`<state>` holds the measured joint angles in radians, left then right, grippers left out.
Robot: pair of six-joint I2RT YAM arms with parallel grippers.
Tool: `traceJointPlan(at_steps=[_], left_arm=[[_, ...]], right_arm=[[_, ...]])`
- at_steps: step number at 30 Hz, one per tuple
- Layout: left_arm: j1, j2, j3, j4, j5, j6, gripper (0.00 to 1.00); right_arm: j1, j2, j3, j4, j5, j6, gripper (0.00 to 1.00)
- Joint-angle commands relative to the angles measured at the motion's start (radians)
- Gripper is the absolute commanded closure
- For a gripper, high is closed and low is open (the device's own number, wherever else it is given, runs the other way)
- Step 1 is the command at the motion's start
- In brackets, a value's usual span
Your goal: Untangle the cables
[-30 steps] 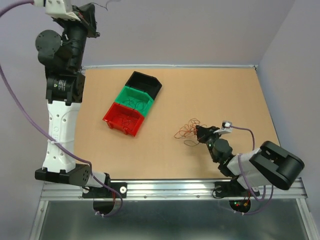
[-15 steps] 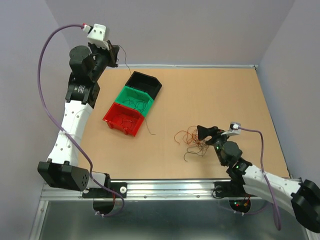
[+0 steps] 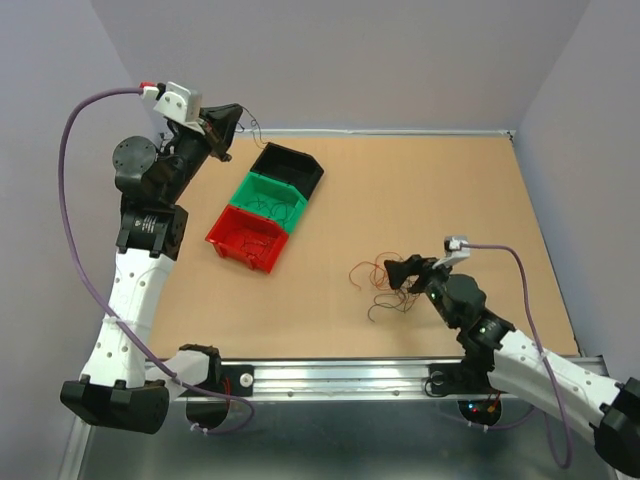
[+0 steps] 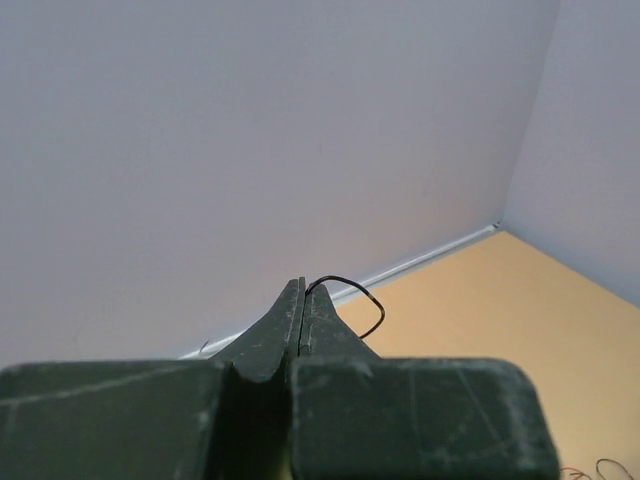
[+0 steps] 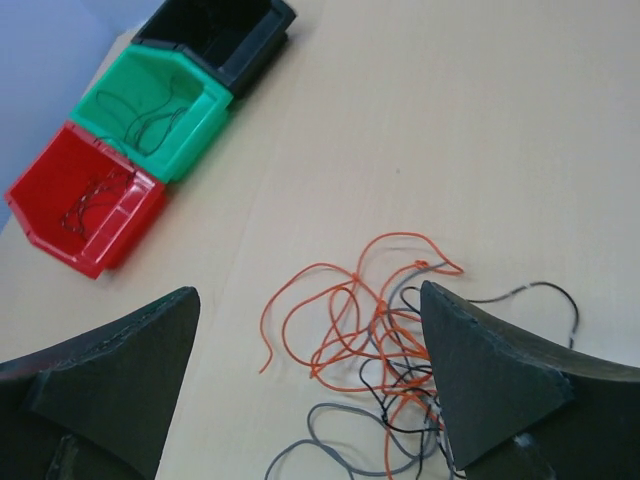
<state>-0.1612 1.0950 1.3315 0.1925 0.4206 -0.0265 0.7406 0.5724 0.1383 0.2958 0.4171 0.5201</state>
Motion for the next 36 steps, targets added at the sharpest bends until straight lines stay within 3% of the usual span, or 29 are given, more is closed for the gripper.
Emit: traceJointPlan(at_steps=[1, 6, 14, 22, 26, 30, 36], left_arm=[[0.005, -0.030, -0.040, 0.074, 0.087, -0.055, 1.00], [0.005, -0.115, -0.126, 0.065, 0.087, -0.046, 1.00], [0.006, -0.233, -0.275, 0.119, 0.049, -0.062, 1.00], [0.017, -0.247, -0.310, 0.119, -0.040, -0.059, 1.00], [0.025, -0.235, -0.334, 0.146, -0.117, -0.081, 1.00], [0.026, -0.192, -0.356, 0.182, -0.123, -0.096, 1.00], [0.026, -0.170, -0.364, 0.193, -0.117, -0.102, 1.00]], right_arm=[[0.002, 0.150, 0.174, 0.098, -0.213, -0.143, 0.05], [0.002, 0.377, 0.312, 0.213, -0.328, -0.228, 0.08], [0.003, 0.858, 0.658, 0.362, -0.757, -0.449, 0.10], [0.005, 1.082, 0.950, 0.431, -1.125, -0.511, 0.20], [0.005, 1.167, 1.008, 0.442, -1.305, -0.502, 0.23], [0.022, 1.238, 0.982, 0.557, -1.321, -0.471, 0.19], [0.023, 1.304, 1.008, 0.605, -1.003, -0.456, 0.21]])
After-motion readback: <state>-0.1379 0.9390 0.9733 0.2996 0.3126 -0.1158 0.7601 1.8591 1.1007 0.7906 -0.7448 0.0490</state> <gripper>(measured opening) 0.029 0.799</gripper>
